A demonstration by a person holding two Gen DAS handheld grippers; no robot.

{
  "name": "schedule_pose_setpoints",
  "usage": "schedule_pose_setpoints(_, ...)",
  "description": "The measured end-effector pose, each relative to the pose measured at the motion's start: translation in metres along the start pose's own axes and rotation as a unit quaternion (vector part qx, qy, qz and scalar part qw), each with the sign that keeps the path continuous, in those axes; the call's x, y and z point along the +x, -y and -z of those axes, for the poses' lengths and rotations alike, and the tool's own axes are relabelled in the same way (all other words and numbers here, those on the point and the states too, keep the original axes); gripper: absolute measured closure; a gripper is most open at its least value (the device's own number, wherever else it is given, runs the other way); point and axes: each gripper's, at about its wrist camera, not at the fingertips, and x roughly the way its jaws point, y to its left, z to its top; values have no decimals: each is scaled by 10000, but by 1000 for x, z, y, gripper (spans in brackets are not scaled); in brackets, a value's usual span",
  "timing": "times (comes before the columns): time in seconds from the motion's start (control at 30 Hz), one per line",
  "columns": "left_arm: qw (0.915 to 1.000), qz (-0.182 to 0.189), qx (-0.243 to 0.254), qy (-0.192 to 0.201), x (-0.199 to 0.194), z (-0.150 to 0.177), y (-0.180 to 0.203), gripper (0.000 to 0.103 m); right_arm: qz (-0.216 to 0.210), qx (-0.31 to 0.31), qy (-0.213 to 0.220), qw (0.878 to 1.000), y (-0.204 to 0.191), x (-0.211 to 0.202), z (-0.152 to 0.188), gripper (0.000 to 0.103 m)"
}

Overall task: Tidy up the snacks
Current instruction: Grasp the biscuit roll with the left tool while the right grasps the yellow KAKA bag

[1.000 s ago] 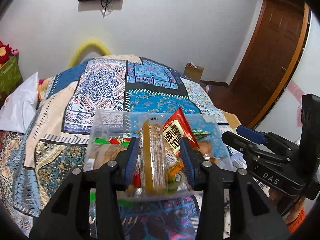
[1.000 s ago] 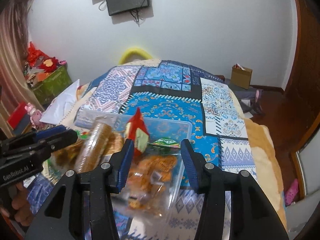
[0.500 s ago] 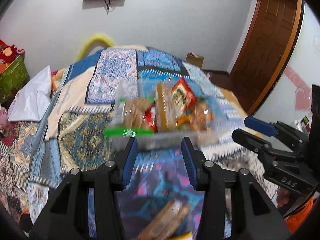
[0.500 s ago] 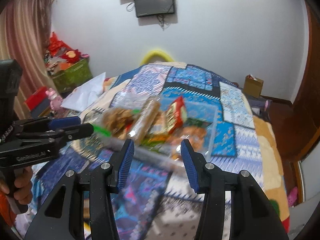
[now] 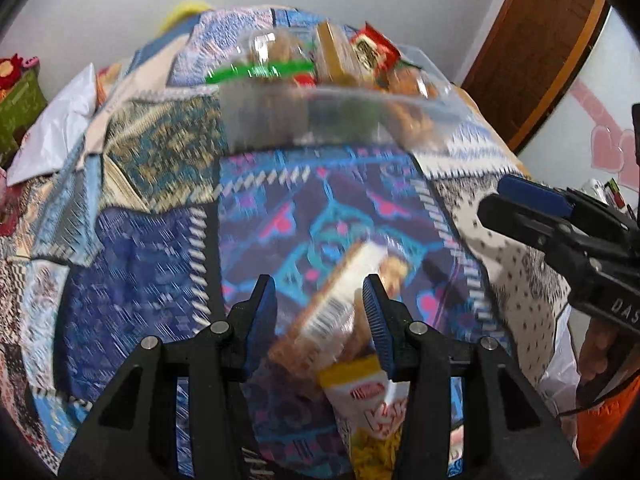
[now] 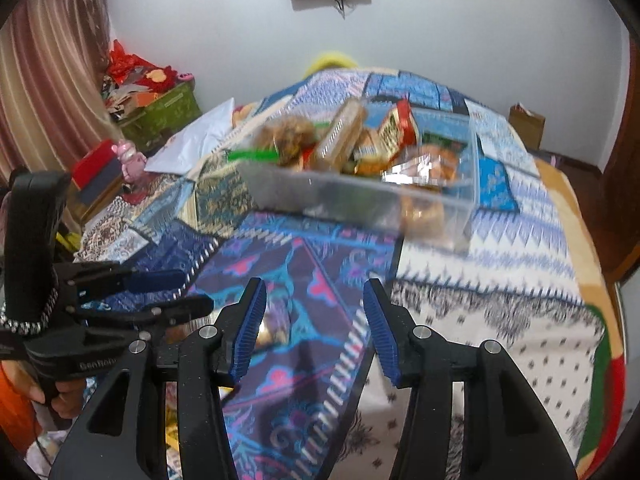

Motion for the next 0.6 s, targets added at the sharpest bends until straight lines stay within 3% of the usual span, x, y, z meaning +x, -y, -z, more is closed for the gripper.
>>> schedule_pose_setpoints(0.17,9999,48,106,-64,6,12,8,57,-37,122,-182,9998,-1,5,15,56)
schedule_pose_setpoints(0.23,9999,60,133,-79,9,12,10,47,-38,143,-244,9996,-2,8,20,56)
schedule_pose_setpoints(0.33,9998,91,100,-110,17,12,9,46,-48,161,-317,9994,-5,10,25,56)
schedule_pose_setpoints(0.5,9998,168,-67,20,20,9,1,50,-110,165,-374,9991,-10,10,29,56)
schedule_pose_setpoints(0.6,9998,29,-172,114,15,10,-10,54,-131,143,-405,9990,-16,9,32,56)
